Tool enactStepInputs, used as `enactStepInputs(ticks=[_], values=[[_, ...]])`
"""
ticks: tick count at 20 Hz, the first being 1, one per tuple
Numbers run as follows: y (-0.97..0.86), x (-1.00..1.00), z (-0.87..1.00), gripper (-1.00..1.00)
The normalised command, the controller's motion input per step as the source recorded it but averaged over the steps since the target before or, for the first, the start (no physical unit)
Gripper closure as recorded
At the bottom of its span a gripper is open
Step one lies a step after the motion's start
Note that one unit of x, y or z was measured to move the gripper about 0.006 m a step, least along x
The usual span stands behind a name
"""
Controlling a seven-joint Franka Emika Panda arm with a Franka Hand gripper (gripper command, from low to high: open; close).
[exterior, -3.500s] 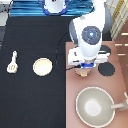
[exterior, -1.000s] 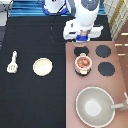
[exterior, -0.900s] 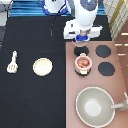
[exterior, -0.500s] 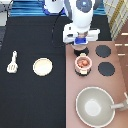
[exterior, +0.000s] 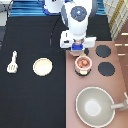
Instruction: Take the lid off the pot, put the pot on the plate, and use the tool to push the pot to the front of the table.
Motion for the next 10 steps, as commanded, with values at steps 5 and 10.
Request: enactStepInputs(ticks=[5, 10], values=[[0.31, 0.25, 0.03, 1.00], [0.01, 0.05, -0.12, -1.00]])
